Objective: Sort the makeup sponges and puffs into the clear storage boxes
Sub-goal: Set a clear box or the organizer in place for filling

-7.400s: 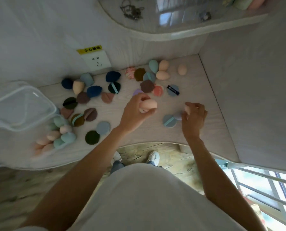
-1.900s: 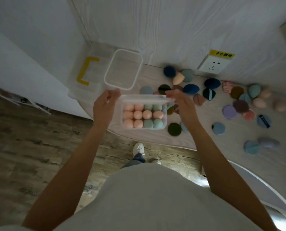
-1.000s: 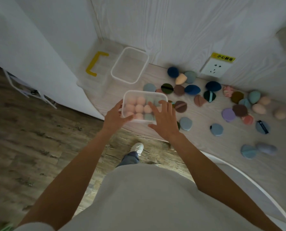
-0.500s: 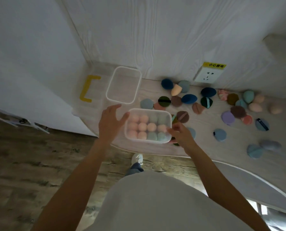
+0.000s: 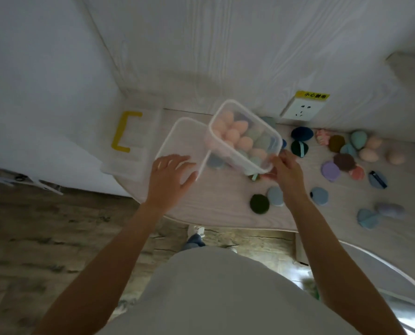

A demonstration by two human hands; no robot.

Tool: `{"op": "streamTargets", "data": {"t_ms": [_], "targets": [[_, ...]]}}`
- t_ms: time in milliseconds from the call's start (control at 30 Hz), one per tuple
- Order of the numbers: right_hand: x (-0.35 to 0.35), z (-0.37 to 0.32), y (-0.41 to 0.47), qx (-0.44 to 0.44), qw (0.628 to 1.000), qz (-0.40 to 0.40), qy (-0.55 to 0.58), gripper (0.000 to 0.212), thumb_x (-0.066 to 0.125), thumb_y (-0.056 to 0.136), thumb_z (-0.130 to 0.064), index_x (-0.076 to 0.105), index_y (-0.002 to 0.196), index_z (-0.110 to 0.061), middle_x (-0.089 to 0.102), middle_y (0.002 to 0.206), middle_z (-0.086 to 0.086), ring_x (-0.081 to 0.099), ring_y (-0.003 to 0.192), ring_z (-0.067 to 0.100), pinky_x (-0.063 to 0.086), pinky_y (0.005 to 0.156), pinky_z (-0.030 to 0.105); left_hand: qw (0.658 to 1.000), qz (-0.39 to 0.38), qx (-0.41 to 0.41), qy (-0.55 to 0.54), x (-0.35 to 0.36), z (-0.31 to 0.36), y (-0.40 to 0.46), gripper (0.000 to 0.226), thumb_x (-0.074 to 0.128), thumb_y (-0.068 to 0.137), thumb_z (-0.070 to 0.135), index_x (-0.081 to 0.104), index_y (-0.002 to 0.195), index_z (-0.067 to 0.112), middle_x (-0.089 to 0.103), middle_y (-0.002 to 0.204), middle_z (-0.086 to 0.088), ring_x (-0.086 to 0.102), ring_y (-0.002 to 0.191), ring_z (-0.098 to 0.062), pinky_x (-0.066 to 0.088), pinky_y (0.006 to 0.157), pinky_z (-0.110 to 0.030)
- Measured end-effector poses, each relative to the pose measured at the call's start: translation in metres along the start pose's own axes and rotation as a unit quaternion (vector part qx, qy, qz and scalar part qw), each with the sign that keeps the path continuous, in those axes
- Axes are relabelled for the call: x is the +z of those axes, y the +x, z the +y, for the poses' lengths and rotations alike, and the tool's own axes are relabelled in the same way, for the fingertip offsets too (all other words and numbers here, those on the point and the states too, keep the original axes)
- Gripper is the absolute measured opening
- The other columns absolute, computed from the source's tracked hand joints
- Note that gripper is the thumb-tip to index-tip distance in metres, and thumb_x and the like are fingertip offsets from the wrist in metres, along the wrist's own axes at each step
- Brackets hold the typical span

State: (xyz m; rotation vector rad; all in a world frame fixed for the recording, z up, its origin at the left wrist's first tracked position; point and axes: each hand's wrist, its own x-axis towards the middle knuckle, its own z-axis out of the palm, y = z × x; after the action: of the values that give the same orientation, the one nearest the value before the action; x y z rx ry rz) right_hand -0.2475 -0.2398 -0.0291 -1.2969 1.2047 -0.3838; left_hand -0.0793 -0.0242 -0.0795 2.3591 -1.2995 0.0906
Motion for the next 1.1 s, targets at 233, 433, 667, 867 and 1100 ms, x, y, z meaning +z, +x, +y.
{"op": "streamTargets", "data": {"t_ms": [233, 433, 667, 867, 1100], "targets": [[0.049, -0.030, 0.048, -0.075, 0.986, 0.012, -0.147, 0.032, 0.055, 0.090, -0.036, 0.059, 0.106, -0.009, 0.065, 0.101, 0.006, 0.063, 0.092, 0.020, 0.052, 0.086, 0.038, 0.994, -0.018, -0.108, 0.015, -0.001, 0.005, -0.033, 0.075, 0.057, 0.059, 0.074, 0.058, 0.109, 0.017, 0.056, 0.114, -0.008, 0.049, 0.114, -0.032, 0.034, 0.098, -0.057], [0.100, -0.040, 0.071, -0.115, 0.952, -0.029, -0.281, 0.034, 0.052, 0.093, -0.030, 0.054, 0.108, 0.000, 0.057, 0.095, 0.009, 0.053, 0.089, 0.021, 0.042, 0.080, 0.033, 0.986, -0.124, -0.107, 0.014, -0.003, 0.000, -0.033, 0.103, 0.046, 0.052, 0.081, 0.032, 0.138, 0.026, 0.033, 0.147, -0.010, 0.024, 0.137, -0.026, 0.016, 0.102, -0.067], [0.117, -0.027, 0.061, -0.080, 0.964, -0.114, -0.227, 0.020, 0.044, 0.095, -0.027, 0.059, 0.088, -0.015, 0.052, 0.079, -0.002, 0.047, 0.074, 0.012, 0.038, 0.078, 0.034, 0.985, -0.126, -0.115, -0.042, -0.006, -0.009, -0.036, 0.096, 0.046, 0.061, 0.078, 0.031, 0.143, 0.029, 0.015, 0.156, 0.000, 0.009, 0.142, -0.016, 0.008, 0.111, -0.058], [0.091, 0.010, -0.001, -0.158, 0.929, -0.208, -0.262, 0.052, 0.060, 0.089, -0.031, 0.041, 0.135, -0.016, 0.044, 0.130, 0.003, 0.047, 0.107, 0.012, 0.040, 0.084, 0.023, 0.937, 0.030, -0.300, -0.178, -0.019, -0.003, -0.056, 0.074, 0.058, 0.074, 0.054, 0.042, 0.134, 0.015, 0.037, 0.136, -0.012, 0.034, 0.124, -0.027, 0.032, 0.100, -0.033], [0.077, 0.037, -0.031, -0.017, 0.936, -0.272, -0.223, 0.053, 0.059, 0.090, -0.021, 0.034, 0.137, -0.015, 0.053, 0.120, 0.013, 0.062, 0.083, 0.023, 0.057, 0.064, 0.029, 0.863, -0.093, -0.442, -0.225, -0.025, 0.006, -0.083, 0.049, 0.058, 0.086, 0.044, 0.049, 0.124, 0.015, 0.066, 0.089, -0.001, 0.063, 0.080, -0.017, 0.048, 0.074, -0.029]]}}
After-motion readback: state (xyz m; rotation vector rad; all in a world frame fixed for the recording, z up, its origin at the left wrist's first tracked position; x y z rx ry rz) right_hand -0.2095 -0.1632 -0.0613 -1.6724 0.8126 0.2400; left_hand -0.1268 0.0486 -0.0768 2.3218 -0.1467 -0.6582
